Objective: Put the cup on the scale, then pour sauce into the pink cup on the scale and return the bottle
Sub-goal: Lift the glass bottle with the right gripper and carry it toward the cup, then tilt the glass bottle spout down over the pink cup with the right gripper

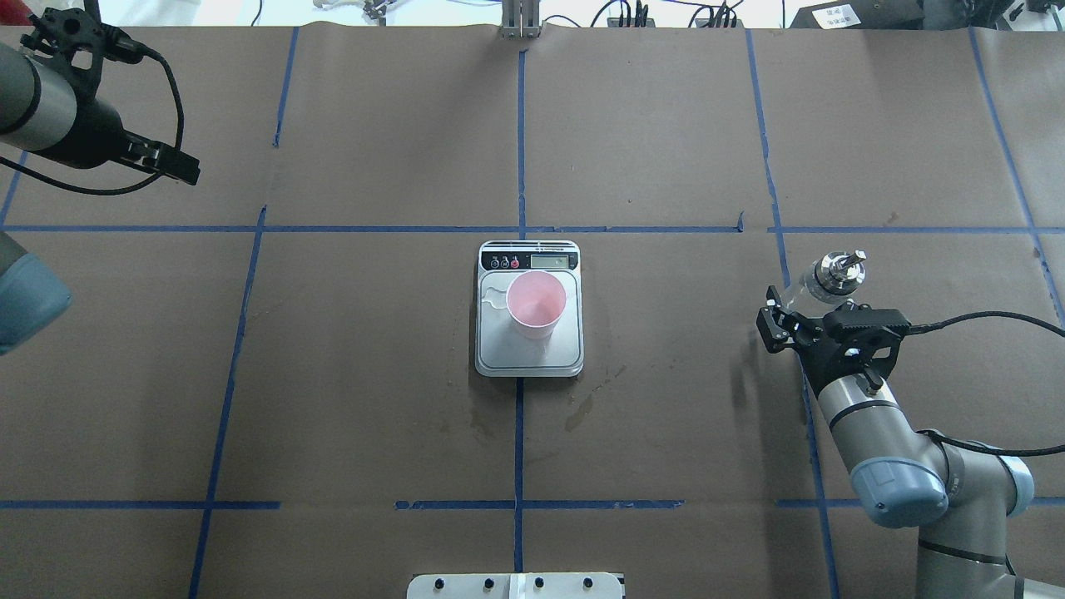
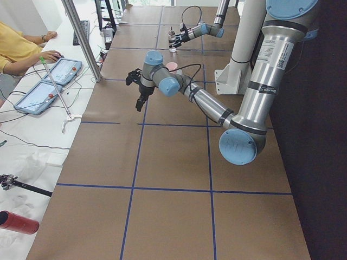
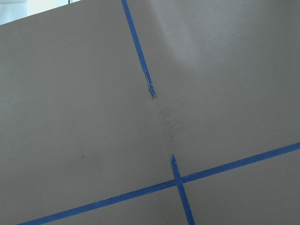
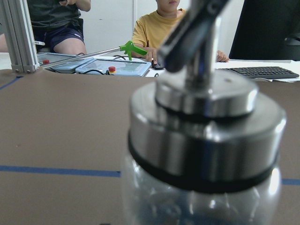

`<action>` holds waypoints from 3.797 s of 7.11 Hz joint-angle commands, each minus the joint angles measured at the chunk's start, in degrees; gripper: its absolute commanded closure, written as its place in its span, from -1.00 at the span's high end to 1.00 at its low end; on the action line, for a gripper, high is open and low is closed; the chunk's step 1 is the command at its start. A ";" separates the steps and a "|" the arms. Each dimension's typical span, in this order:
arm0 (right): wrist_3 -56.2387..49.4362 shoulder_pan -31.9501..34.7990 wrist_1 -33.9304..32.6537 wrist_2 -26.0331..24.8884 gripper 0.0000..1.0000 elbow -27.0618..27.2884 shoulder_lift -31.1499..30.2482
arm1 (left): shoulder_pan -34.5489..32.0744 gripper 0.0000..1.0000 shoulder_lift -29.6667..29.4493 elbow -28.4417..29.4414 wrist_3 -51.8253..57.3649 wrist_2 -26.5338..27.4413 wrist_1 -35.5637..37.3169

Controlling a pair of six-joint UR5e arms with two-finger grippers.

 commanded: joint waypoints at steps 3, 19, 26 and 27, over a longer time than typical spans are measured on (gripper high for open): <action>-13.31 2.65 7.79 -0.54 -1.00 0.58 3.22 | 0.06 1.00 0.00 0.32 -0.61 0.00 0.00; -51.77 -0.24 -46.07 -15.73 -1.00 1.64 25.40 | 0.24 1.00 0.00 0.85 -2.20 -0.35 0.09; -71.07 -2.79 -46.27 -24.87 -1.00 1.11 25.48 | 0.41 1.00 0.00 1.12 -2.99 -0.44 0.00; -75.96 -2.88 -46.27 -25.76 -1.00 1.11 25.57 | 0.50 1.00 0.00 1.12 -3.08 -0.44 0.00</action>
